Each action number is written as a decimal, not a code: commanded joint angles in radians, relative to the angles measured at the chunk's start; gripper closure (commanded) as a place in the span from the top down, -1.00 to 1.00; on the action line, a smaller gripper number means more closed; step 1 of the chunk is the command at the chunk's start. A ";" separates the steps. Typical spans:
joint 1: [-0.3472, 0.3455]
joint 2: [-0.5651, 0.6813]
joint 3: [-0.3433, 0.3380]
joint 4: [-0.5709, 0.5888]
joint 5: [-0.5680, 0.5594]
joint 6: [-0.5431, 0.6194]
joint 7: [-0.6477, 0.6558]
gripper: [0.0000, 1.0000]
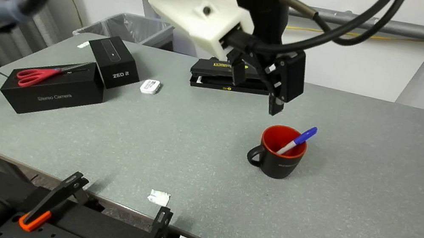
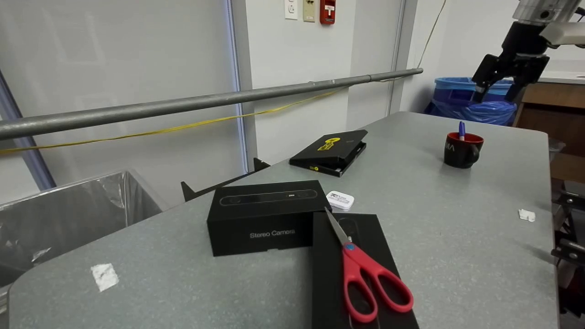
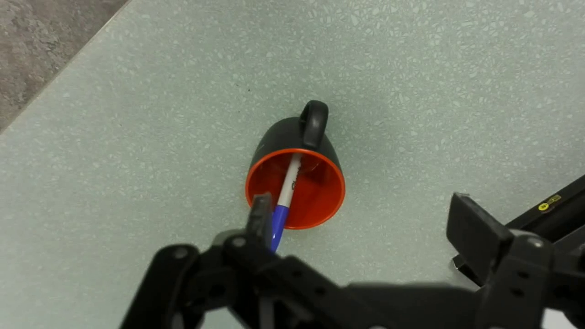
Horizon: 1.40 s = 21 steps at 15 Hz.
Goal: Put the sharpie on the table
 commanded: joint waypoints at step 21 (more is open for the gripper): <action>-0.133 0.535 -0.076 0.391 -0.875 0.202 0.997 1.00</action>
